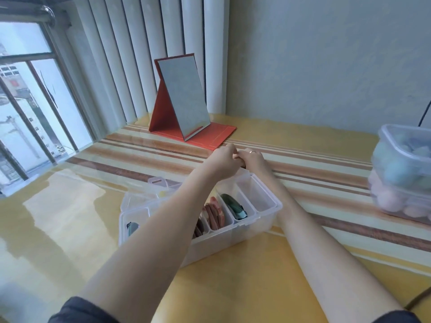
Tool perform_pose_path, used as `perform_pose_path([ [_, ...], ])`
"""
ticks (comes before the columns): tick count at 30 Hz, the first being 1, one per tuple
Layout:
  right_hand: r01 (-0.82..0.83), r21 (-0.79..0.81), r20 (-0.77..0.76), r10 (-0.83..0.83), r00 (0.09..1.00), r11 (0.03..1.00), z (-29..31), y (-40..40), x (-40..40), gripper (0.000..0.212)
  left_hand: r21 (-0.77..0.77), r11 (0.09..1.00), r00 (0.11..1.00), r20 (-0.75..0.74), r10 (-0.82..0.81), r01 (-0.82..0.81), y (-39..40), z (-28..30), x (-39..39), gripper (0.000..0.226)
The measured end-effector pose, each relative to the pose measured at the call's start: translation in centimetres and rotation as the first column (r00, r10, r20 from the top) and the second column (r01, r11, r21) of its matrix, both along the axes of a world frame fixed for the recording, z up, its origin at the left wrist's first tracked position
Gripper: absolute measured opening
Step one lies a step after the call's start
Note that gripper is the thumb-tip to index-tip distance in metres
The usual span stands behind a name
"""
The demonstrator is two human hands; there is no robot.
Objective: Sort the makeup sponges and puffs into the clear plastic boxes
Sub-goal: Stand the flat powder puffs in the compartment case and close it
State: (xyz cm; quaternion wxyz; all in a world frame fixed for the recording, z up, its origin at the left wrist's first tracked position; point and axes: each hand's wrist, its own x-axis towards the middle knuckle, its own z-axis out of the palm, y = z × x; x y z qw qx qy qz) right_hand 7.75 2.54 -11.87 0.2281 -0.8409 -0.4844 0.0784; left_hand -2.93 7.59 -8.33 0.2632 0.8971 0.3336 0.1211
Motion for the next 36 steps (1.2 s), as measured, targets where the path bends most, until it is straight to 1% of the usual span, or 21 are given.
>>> perform_pose_path([
  [2, 0.006, 0.152, -0.087, 0.007, 0.996, 0.988, -0.1, -0.5, -0.1, 0.025, 0.004, 1.0, 1.0, 0.01, 0.018, -0.018, 0.1, 0.0, 0.0, 0.032],
  [4, 0.037, 0.318, -0.129, 0.004, 0.992, 0.947, -0.4, -1.5, -0.2, 0.015, 0.003, 0.999, 0.998, 0.043, 0.04, -0.04, -0.1, 0.2, -0.2, 0.032],
  [6, 0.144, 0.492, -0.269, -0.008, 0.963, 0.858, -0.1, -2.6, -0.3, 0.007, -0.011, 0.997, 0.988, 0.138, 0.075, -0.074, -0.2, 0.7, -0.3, 0.03],
  [8, 0.269, 0.582, -0.437, 0.017, 0.899, 0.767, 1.0, -3.9, -0.9, 0.01, -0.087, 0.991, 0.957, 0.264, 0.123, -0.103, -0.5, 1.6, -0.5, 0.042],
  [9, 0.288, 0.597, -0.471, 0.036, 0.881, 0.749, 1.6, -4.5, -1.2, 0.012, -0.181, 0.98, 0.936, 0.322, 0.141, -0.085, -0.6, 2.3, -0.6, 0.048],
  [10, 0.273, 0.604, -0.467, 0.055, 0.882, 0.749, 2.2, -5.2, -1.6, 0.015, -0.3, 0.953, 0.92, 0.361, 0.153, -0.04, -1.0, 3.0, -0.8, 0.052],
  [11, 0.242, 0.614, -0.448, 0.079, 0.89, 0.752, 2.8, -5.7, -2.1, 0.017, -0.433, 0.901, 0.913, 0.378, 0.153, 0.029, -1.5, 3.7, -0.9, 0.051],
  [13, 0.204, 0.644, -0.451, 0.15, 0.88, 0.738, 4.0, -6.6, -3.4, 0.018, -0.627, 0.763, 0.903, 0.404, 0.146, 0.157, -2.8, 4.8, -1.5, 0.036],
  [16, 0.165, 0.655, -0.465, 0.221, 0.857, 0.737, 4.9, -7.5, -4.9, 0.017, -0.78, 0.593, 0.848, 0.442, 0.291, 0.203, -4.3, 5.3, -3.0, 0.011],
  [17, 0.145, 0.638, -0.465, 0.229, 0.855, 0.756, 4.9, -7.8, -5.3, 0.019, -0.816, 0.542, 0.832, 0.435, 0.343, 0.203, -4.7, 5.4, -3.6, 0.007],
  [19, 0.096, 0.595, -0.45, 0.231, 0.862, 0.798, 4.9, -8.2, -6.1, 0.022, -0.849, 0.485, 0.799, 0.433, 0.418, 0.207, -5.3, 5.2, -4.6, 0.009],
  [21, 0.072, 0.564, -0.451, 0.234, 0.861, 0.823, 5.0, -8.7, -6.7, 0.023, -0.858, 0.456, 0.758, 0.458, 0.464, 0.239, -6.0, 4.9, -5.3, 0.018],
  [23, 0.08, 0.545, -0.498, 0.246, 0.831, 0.834, 5.3, -9.1, -7.1, 0.026, -0.866, 0.427, 0.723, 0.467, 0.51, 0.259, -6.6, 4.6, -5.6, 0.026],
  [26, 0.129, 0.517, -0.546, 0.209, 0.812, 0.846, 6.0, -9.5, -7.2, 0.027, -0.873, 0.388, 0.658, 0.481, 0.579, 0.297, -7.2, 4.0, -5.8, 0.028],
  [28, 0.152, 0.522, -0.6, 0.235, 0.765, 0.839, 6.1, -9.6, -7.1, 0.026, -0.84, 0.437, 0.617, 0.536, 0.577, 0.321, -7.2, 3.5, -5.9, 0.027],
  [29, 0.153, 0.522, -0.626, 0.255, 0.737, 0.839, 6.1, -9.7, -7.1, 0.024, -0.817, 0.493, 0.603, 0.563, 0.566, 0.3, -7.2, 3.2, -6.0, 0.024],
  [31, 0.149, 0.5, -0.641, 0.249, 0.726, 0.853, 6.0, -9.8, -6.7, 0.028, -0.741, 0.658, 0.59, 0.593, 0.548, 0.133, -7.0, 2.8, -5.9, 0.021],
  [32, 0.128, 0.468, -0.621, 0.222, 0.752, 0.874, 6.3, -9.9, -6.5, 0.03, -0.68, 0.733, 0.58, 0.604, 0.546, 0.018, -6.8, 2.6, -5.9, 0.021],
  [33, 0.091, 0.42, -0.583, 0.191, 0.79, 0.903, 6.5, -10.1, -6.3, 0.029, -0.618, 0.782, 0.569, 0.614, 0.547, -0.085, -6.7, 2.5, -5.9, 0.02],
  [34, 0.039, 0.358, -0.536, 0.171, 0.827, 0.933, 6.8, -10.2, -6.0, 0.03, -0.569, 0.808, 0.558, 0.625, 0.546, -0.153, -6.6, 2.3, -5.9, 0.02],
  [36, -0.065, 0.24, -0.463, 0.173, 0.869, 0.969, 7.3, -10.6, -5.7, 0.036, -0.526, 0.824, 0.552, 0.632, 0.545, -0.211, -6.8, 2.2, -5.9, 0.019],
])
